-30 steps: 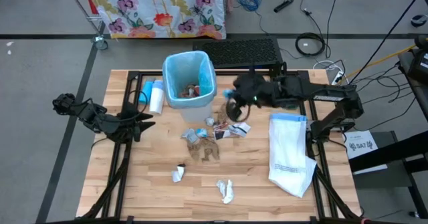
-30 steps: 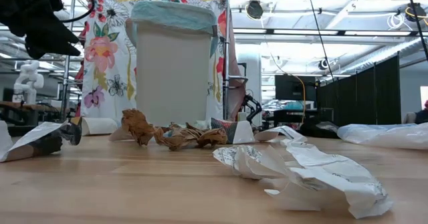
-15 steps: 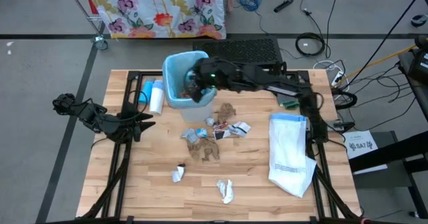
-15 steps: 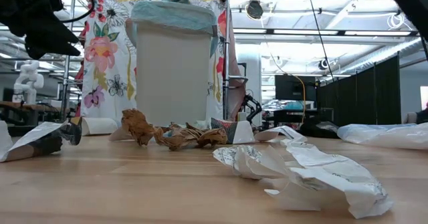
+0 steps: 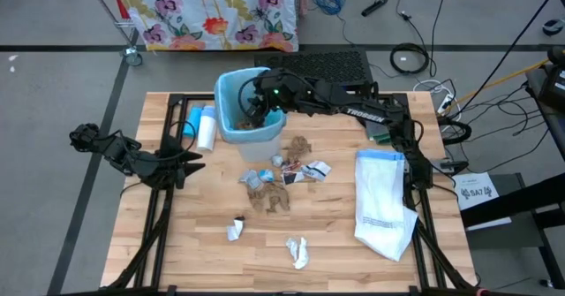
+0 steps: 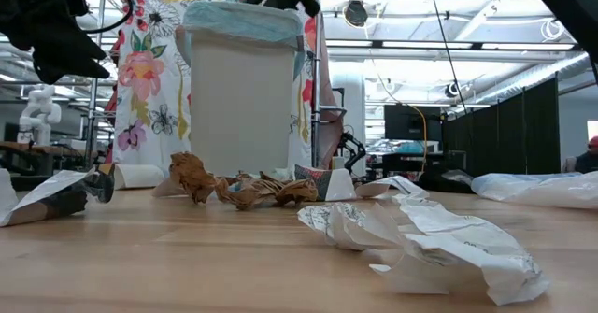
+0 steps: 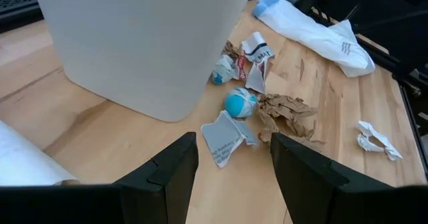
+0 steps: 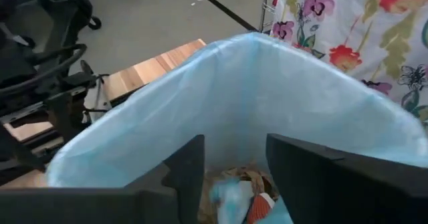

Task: Place trash/remove bag and relplace
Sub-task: Put the white paper into the white trash bin

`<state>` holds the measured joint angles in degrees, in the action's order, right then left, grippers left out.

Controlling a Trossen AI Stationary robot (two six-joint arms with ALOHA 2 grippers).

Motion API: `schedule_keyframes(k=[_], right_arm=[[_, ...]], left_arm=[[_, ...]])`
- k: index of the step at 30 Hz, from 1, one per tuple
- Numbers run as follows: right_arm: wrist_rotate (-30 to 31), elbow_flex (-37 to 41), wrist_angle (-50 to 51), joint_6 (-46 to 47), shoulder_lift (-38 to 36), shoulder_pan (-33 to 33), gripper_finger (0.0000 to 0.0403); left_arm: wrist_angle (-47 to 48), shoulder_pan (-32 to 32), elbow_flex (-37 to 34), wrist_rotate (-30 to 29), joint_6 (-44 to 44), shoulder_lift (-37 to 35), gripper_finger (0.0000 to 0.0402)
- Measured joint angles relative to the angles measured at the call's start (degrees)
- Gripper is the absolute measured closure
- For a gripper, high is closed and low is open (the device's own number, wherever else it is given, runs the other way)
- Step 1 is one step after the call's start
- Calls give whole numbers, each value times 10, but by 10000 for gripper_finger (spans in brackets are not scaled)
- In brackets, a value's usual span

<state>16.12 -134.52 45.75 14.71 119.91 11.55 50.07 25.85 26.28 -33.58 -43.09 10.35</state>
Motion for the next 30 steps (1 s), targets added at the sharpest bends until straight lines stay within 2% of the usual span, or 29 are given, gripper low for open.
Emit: schedule_keyframes(k=[3,7,12,16,20,23,27,30], right_arm=[[0,0,26,-4,-20,0,229],[2,0,122,7,-65,0,217],[9,-1,283,46,-115,-8,216],[51,17,446,92,-133,-32,216],[47,128,404,111,-170,-63,215],[40,241,385,158,-211,-79,215],[-16,421,296,215,-275,-91,217],[-55,555,194,255,-332,-94,227]], left_arm=[[0,0,0,0,0,0,210],[0,0,0,0,0,0,210],[1,0,0,0,0,0,210],[0,0,0,0,0,0,210],[0,0,0,0,0,0,210],[0,0,0,0,-1,0,210],[-2,0,0,4,-1,0,210],[-2,0,0,4,-1,0,210]])
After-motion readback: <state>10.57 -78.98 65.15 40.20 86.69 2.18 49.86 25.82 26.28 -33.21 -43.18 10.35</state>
